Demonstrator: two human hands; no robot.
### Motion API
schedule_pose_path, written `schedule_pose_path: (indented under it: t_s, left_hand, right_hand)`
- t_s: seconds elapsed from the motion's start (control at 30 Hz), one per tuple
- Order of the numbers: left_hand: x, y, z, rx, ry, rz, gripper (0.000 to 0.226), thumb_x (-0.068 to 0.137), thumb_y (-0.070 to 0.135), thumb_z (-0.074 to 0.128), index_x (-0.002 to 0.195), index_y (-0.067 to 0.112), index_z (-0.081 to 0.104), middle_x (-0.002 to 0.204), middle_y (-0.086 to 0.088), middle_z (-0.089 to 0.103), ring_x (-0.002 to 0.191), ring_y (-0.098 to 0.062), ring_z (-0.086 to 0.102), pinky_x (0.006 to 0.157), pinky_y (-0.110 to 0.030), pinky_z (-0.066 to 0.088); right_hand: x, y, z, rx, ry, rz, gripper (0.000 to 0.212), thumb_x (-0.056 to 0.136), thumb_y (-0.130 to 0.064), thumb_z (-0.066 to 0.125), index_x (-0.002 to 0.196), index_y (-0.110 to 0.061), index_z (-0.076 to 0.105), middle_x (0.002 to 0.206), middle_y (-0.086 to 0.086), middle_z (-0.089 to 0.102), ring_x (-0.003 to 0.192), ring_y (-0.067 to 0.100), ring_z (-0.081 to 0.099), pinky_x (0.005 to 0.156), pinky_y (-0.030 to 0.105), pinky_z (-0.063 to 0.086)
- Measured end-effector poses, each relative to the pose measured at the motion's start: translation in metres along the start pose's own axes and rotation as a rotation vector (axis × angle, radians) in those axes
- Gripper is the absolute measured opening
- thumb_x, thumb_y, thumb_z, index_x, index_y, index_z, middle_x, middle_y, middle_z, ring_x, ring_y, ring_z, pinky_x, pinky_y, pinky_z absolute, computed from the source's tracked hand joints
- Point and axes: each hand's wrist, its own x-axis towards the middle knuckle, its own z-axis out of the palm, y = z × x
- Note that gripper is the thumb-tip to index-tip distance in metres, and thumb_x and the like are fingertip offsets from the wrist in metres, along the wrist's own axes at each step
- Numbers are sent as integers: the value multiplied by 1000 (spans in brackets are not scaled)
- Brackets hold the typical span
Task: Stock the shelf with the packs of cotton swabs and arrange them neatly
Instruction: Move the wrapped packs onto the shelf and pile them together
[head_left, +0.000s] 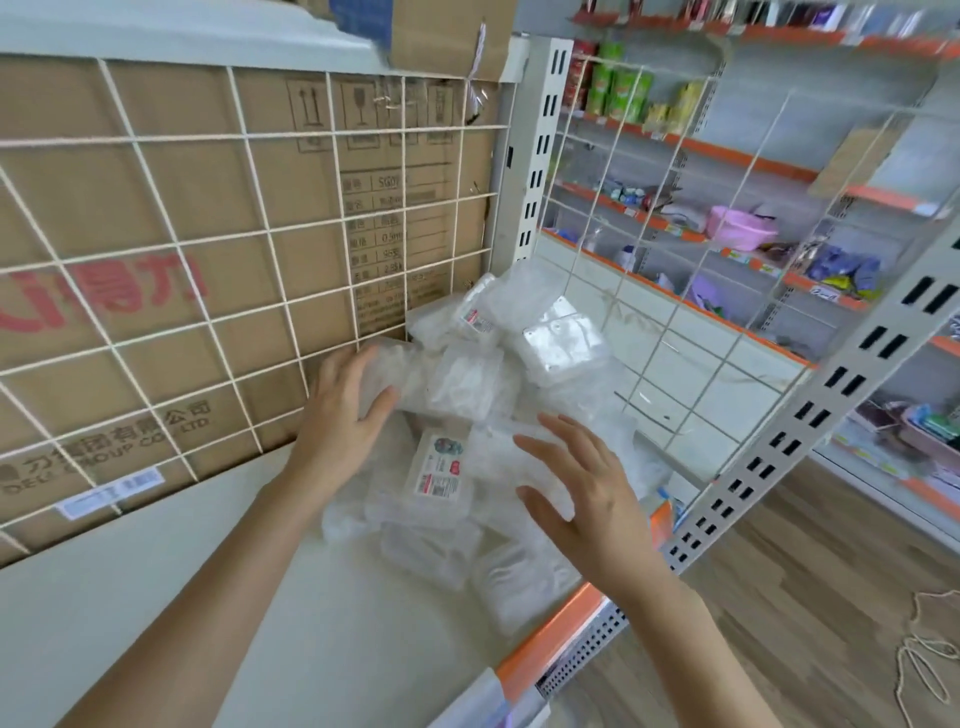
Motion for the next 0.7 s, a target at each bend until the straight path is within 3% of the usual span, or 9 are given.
schedule_pose_path:
  t_s: [0.07,0.13,0.3,0.4,0.7]
  left_hand:
    - [-11,2,-9,-2,5,22,62,90,47,50,140,11,41,141,-12,36,130,-29,37,109,-32,25]
    - [-26,6,-19,-8,19,38,71,84,56,42,140,13,42,142,-11,38,127,-31,39,110,-41,30]
    - [-76,16,-44,41,54,40,63,84,44,44,138,12,44,134,-10,45,128,-24,40,105,-32,30]
    - [-110,11,-58,121,37,51,70,82,54,36,137,11,45,133,-10,48,126,-26,42,104,-38,32]
    - [-228,-3,-99,299,81,-36,60,85,44,43,134,10,50,138,-14,47,128,-32,42,106,-43,29]
  right_hand:
    - [-7,-1,-10,18,9,24,40,89,-40,48,123,-21,58,134,3,51,128,22,44,100,32,35]
    - [-14,0,-20,28,17,45,40,89,-41,47,123,-21,58,133,2,51,125,21,46,97,32,36]
    - [-42,-2,-35,51,16,97,44,89,-46,44,124,-23,58,133,0,52,123,19,48,92,31,39]
    - [-64,-6,-42,65,-1,115,45,88,-47,44,125,-25,56,133,-1,51,123,18,47,95,35,39]
    - [-127,-37,-48,133,-69,104,44,85,-37,53,124,-19,58,129,5,55,120,24,52,96,40,43]
